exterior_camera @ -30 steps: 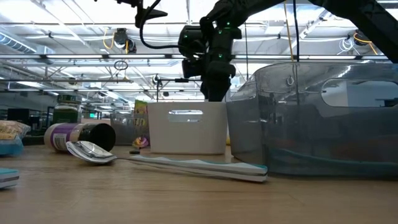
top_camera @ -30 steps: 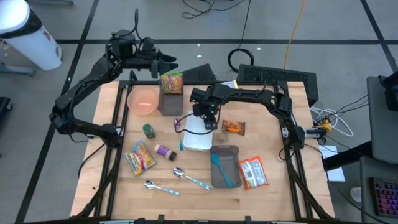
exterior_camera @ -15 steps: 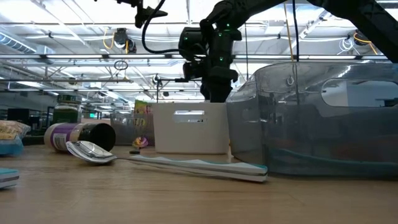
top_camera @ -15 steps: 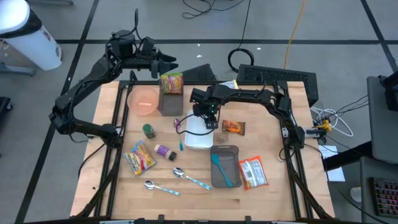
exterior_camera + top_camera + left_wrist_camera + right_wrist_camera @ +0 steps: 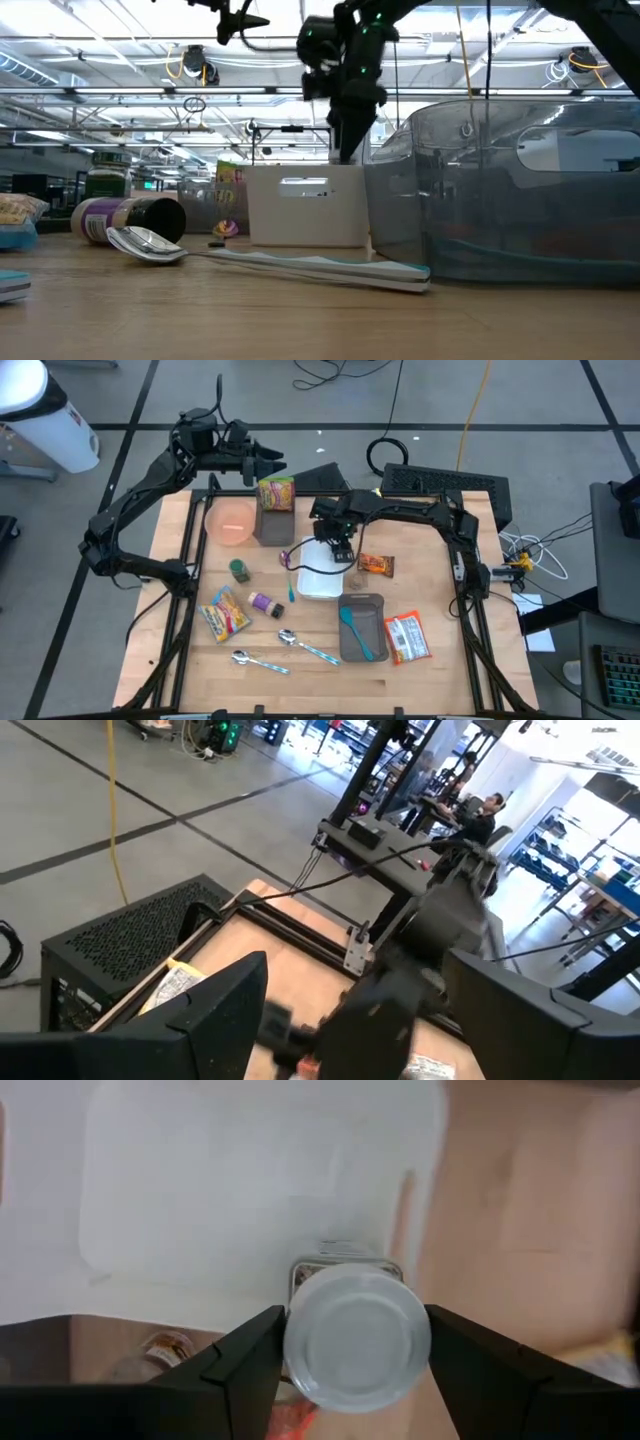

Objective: Pick & Place Food Item
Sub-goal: Put the white seasoning bottle into the white bin

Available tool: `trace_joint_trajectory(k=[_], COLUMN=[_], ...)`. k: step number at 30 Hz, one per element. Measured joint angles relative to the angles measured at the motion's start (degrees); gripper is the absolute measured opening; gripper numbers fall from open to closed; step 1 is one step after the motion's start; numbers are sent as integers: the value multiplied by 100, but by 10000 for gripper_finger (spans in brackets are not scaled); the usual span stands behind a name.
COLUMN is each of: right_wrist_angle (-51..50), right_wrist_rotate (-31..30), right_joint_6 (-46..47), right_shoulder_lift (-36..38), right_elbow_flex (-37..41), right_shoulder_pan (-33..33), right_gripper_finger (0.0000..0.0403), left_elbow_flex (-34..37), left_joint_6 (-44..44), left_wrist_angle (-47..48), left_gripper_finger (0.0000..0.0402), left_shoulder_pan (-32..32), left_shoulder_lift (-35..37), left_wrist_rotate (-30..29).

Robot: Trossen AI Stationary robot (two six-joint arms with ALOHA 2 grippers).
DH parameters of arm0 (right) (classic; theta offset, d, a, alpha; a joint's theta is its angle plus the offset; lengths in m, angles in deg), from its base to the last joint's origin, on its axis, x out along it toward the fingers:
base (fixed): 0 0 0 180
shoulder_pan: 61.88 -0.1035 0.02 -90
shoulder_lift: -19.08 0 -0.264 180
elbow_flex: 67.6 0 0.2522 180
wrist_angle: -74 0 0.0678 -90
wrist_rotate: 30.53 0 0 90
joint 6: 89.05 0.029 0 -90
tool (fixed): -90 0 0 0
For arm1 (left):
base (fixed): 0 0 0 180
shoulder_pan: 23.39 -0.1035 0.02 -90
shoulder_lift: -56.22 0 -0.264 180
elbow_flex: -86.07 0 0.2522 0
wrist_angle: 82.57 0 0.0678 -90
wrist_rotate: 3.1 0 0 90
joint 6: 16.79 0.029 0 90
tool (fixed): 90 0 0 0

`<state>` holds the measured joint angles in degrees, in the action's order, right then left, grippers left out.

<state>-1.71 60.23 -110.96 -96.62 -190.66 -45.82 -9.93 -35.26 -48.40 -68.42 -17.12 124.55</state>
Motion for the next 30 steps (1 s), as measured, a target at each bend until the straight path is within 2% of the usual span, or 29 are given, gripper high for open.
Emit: trace_joint_trajectory(k=[4,9,19,30], right_wrist_angle=[33,598,752,767], right_wrist_rotate=[-87,-86,-59,-50], right_joint_6=[45,48,-8,35], right_shoulder_lift=[431,831,647,647], right_elbow_flex=[0,-15,-3,-9], right_shoulder_pan=[46,54,-4,-4], right_gripper_finger=[230,227,219,213], left_elbow_flex=[-2,-2,-7,-4], left_joint_6=[160,230,169,187], left_wrist_angle=[309,547,735,863], left_gripper_finger=[311,304,301,301], left_shoulder_pan=[-163,-385,-385,-363], left_shoulder_lift=[228,581,1010,1066], left_wrist_rotate=[-8,-21,-21,-28])
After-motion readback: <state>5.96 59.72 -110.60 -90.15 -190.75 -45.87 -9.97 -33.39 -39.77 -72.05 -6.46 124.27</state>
